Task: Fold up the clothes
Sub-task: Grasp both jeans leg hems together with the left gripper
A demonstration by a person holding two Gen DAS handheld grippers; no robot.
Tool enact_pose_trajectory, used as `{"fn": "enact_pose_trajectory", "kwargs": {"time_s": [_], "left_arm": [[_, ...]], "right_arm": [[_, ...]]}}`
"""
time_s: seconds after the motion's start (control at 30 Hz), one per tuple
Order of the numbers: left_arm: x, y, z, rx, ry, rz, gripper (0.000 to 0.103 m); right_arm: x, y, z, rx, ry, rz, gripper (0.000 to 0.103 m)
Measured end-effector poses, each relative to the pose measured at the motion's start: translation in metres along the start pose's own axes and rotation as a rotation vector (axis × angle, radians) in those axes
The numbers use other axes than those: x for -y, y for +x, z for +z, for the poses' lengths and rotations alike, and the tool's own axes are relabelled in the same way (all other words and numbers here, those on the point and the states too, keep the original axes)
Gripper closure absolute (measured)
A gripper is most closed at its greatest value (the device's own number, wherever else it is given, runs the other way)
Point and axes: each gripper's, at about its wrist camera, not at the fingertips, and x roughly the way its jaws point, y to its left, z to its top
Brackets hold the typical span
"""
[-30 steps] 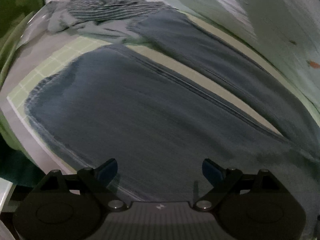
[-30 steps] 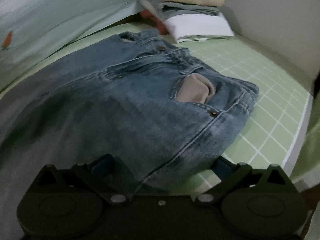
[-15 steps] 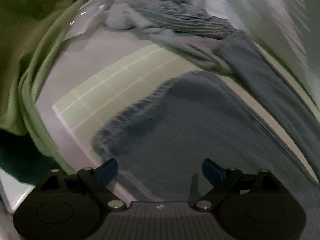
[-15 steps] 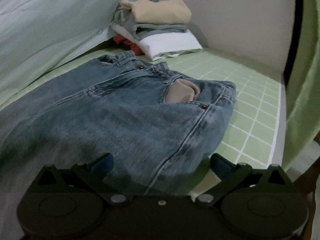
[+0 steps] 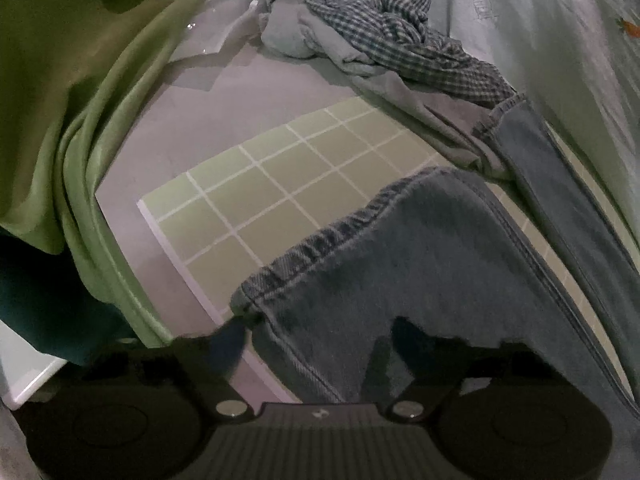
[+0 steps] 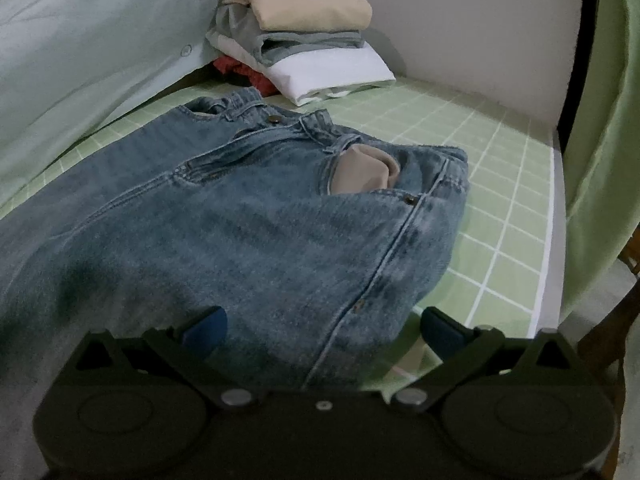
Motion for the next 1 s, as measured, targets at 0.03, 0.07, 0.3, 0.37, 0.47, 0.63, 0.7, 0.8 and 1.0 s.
{"fn": "enact_pose_trajectory", "kwargs": {"time_s": [0.03, 0.07, 0.3, 0.37, 0.47, 0.63, 0.7, 0.8, 1.0], "left_arm": [[0.001, 0.000, 0.000, 0.001, 0.005, -0.001, 0.037], [0.003, -0.001, 0.001, 0.002, 0.009, -0.003, 0.043], [0.003, 0.002, 0.003, 0.001, -0.039, -0.061, 0.065], [0.002, 0.001, 0.004, 0.005, -0.081, -0.080, 0.091], [-0.001, -0.001, 0.005, 0.010, -0.144, -0.110, 0.094], [-0.003, -0.016, 0.007, 0.060, -0.233, -0.127, 0.096], [-0.004, -0.026, 0.008, 0.071, -0.277, -0.133, 0.096], [-0.007, -0.049, 0.010, 0.086, -0.341, -0.155, 0.097], [0.026, -0.105, 0.029, 0.208, -0.328, -0.155, 0.097]], "right_arm": [[0.000, 0.001, 0.001, -0.004, 0.000, 0.000, 0.000], [0.000, 0.001, 0.002, -0.010, 0.001, 0.001, 0.000], [0.004, 0.006, 0.008, -0.028, 0.004, 0.014, 0.000], [0.007, 0.008, 0.013, -0.040, 0.007, 0.015, 0.000], [0.012, 0.014, 0.022, -0.069, 0.032, 0.002, 0.000], [0.038, 0.013, 0.044, -0.104, 0.165, 0.076, 0.084], [0.055, 0.011, 0.051, -0.125, 0.253, 0.131, 0.089], [0.086, -0.003, 0.064, -0.139, 0.406, 0.237, 0.090], [0.087, -0.081, 0.119, 0.020, 0.343, 0.416, 0.091]]}}
